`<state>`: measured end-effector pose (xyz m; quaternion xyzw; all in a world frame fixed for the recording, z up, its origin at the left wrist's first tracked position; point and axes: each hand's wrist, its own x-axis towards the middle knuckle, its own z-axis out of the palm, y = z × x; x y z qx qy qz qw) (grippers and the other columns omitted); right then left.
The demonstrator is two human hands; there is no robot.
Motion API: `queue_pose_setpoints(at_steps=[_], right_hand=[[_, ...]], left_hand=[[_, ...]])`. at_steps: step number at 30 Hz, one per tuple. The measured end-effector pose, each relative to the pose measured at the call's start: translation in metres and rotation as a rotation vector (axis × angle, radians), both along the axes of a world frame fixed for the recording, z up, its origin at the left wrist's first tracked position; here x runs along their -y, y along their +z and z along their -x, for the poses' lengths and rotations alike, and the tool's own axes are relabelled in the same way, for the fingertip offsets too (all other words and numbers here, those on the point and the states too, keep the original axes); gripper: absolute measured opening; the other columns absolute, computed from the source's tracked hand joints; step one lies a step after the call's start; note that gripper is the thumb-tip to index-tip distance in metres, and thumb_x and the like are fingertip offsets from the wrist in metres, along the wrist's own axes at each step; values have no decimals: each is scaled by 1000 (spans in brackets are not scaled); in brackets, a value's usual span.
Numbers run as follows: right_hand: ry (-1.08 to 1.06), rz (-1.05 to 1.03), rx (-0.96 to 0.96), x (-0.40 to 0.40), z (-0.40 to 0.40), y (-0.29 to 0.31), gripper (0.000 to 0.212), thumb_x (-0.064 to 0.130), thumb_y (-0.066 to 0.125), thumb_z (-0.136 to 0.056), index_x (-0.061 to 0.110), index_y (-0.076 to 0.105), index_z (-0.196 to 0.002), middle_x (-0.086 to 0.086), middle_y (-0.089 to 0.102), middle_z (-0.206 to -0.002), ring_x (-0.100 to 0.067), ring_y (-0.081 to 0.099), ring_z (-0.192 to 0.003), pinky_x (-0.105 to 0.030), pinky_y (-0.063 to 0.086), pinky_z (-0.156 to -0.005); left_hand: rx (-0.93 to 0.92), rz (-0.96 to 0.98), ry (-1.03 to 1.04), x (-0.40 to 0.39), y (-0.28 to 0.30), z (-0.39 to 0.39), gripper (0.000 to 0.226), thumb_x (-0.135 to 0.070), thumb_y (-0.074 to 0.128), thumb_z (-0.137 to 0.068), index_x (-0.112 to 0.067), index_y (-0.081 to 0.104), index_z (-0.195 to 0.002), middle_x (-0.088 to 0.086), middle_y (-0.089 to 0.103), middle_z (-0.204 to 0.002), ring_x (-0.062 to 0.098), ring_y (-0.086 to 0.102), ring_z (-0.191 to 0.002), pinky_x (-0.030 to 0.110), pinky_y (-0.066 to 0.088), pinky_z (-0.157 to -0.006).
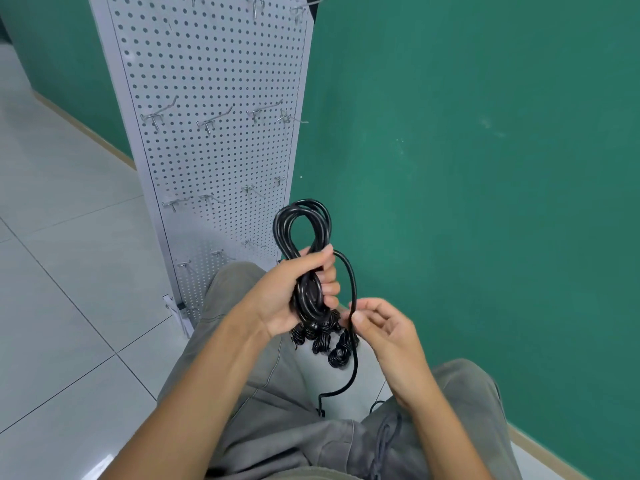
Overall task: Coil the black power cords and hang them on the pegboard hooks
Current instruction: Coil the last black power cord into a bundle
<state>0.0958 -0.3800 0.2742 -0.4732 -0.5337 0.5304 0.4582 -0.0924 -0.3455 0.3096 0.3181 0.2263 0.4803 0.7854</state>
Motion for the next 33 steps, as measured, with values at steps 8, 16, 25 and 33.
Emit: queue_pose_setpoints(at_steps=[8,16,25,33], right_hand=[[-126,-33,-144,1,8,12,17,13,71,-86,1,69,-98,-15,75,-88,-25,70,-80,-42,56,-89],[-127,-174,53,-5,23,57,5,0,67,-93,1,73,-93,-8,70,-112,14,65,-76,-2,46,-69],[-31,-131,28,-12,22,66,7,2,73,-89,5,79,-90,2,65,-128,9,66,-101,-5,47,-84],[-165,-110,-82,-14,34,73,7,2,71,-90,6,76,-88,2,62,-132,1,64,-61,-17,49,-53]], left_hand=[[-116,23,5,-1,-12,1,32,-28,71,-93,-19,45,-76,0,28,-73,13,30,-63,23,44,-57],[-33,70,-149,5,-20,-9,23,-31,71,-91,-14,56,-94,0,34,-71,15,45,-64,28,51,-63],[-273,-76,-52,2,-24,-2,42,-36,78,-84,-19,73,-122,14,53,-108,32,50,-94,34,55,-70],[-300,-192,-115,7,-15,6,37,-33,59,-101,-9,62,-128,20,70,-112,17,67,-78,26,55,-64]])
